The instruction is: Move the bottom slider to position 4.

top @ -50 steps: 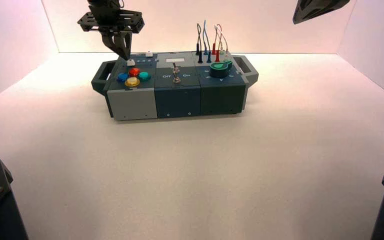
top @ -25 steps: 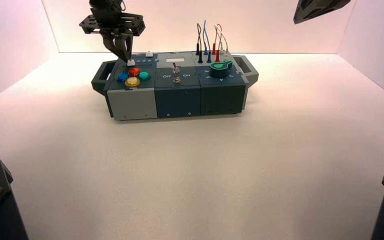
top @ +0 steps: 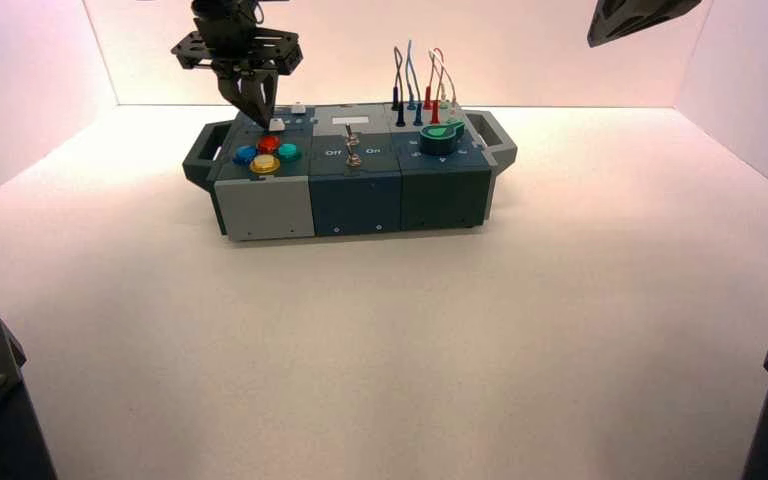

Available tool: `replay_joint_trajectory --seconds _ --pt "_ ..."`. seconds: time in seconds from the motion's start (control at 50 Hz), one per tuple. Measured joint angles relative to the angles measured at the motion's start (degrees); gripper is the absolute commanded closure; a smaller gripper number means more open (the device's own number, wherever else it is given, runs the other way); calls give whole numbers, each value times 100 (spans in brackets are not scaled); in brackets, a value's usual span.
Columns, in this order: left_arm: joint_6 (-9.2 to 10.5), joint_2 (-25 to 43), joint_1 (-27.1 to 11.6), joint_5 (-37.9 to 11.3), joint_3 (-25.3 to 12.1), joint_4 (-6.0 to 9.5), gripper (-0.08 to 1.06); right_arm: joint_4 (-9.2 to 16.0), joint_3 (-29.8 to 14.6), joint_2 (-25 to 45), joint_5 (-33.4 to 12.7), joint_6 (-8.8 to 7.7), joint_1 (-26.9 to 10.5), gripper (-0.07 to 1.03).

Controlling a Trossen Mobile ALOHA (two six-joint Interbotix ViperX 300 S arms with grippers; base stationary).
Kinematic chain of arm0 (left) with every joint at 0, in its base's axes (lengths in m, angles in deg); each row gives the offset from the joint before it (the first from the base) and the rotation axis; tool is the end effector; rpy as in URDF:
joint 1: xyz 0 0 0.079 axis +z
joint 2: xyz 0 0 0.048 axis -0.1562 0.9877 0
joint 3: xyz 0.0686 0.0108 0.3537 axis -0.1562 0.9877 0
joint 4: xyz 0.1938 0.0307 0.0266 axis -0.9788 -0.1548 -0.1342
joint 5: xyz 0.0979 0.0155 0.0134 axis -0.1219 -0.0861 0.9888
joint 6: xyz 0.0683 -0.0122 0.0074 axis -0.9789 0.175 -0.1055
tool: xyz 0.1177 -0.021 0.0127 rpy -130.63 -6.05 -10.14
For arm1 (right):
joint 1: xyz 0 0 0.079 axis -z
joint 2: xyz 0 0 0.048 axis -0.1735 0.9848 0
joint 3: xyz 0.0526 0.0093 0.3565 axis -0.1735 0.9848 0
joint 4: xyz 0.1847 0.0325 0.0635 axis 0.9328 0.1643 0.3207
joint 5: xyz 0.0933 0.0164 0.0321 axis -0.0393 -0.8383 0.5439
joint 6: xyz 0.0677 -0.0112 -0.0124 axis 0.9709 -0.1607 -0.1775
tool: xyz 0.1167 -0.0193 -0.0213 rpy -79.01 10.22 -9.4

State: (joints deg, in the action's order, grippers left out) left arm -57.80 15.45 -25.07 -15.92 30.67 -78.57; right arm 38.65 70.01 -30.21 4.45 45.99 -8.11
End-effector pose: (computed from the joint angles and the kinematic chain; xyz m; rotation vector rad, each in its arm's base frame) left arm 0.4281 -0.1386 0.0830 0.2022 1.2634 -0.3604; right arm 0.2487 0.0875 0.2066 -0.0686 0.8995 0.2953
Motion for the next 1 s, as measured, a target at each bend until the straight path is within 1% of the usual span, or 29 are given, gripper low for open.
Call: replay_joint_trajectory --seconds 0.26,0.58,1.0 --pt "0 9 -9 -18 -26 -9 101 0 0 -35 -9 0 0 98" --pt "0 35 -132 -79 -141 0 101 -9 9 -26 0 0 0 98" --pt "0 53 -141 -123 -149 0 101 -9 18 -79 0 9 0 98"
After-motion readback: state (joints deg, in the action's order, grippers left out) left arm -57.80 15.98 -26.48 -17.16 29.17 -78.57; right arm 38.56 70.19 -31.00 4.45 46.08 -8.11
